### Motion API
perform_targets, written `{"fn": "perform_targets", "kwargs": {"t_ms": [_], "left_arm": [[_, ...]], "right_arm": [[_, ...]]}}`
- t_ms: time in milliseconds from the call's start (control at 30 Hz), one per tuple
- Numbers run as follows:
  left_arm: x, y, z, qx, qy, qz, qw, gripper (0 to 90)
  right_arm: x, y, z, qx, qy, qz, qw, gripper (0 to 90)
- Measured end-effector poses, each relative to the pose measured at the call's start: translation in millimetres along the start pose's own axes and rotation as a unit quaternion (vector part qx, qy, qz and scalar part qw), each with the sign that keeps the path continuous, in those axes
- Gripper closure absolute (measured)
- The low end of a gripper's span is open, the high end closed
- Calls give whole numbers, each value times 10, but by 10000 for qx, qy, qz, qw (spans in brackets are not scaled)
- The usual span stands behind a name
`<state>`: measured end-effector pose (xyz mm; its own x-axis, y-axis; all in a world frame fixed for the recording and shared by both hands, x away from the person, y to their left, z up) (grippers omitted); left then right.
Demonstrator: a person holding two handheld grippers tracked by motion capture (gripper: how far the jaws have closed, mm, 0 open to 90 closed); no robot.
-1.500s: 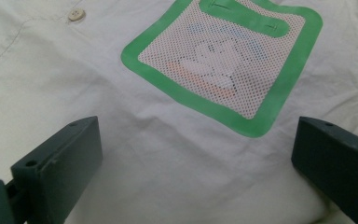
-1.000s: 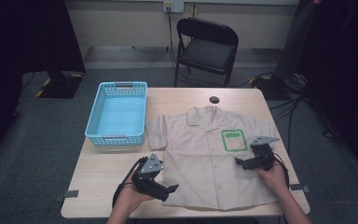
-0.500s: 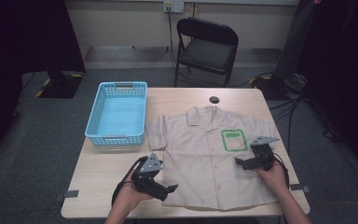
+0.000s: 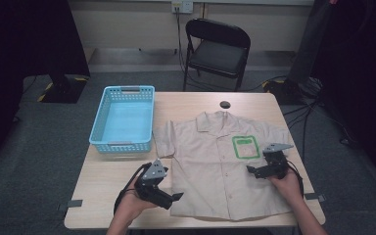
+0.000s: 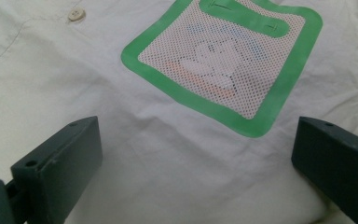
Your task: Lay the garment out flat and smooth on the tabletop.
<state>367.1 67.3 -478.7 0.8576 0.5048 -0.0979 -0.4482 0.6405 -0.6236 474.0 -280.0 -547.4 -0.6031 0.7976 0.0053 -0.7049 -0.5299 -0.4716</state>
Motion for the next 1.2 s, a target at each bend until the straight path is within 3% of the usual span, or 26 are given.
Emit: {"fn": "perform_targets", "kwargs": {"t_ms": [200,633,1200], "left_arm": [[57,33,56,-72,-11,74,9999,2],[126,127,44,-14,-44,-13,10000,4],[259,247,110,12,-178,101,9998,5]], "right_arm": [[0,0,0,0,-1,0,10000,9],[0,0,0,1,-1,1,10000,9],[0,0,0,1,-4,1,10000,8]]}}
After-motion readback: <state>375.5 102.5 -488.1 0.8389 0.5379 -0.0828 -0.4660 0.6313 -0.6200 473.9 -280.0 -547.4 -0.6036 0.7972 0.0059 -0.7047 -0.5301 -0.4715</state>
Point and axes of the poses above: each handheld gripper's, and its own axes: z roughly backward along the jaws, y roughly out of its underside, x roughly to its left, the point moved 8 cm from there along -z, roughly forward along the jaws, and after that the axes turned 15 degrees about x, right-handed, at the moved point
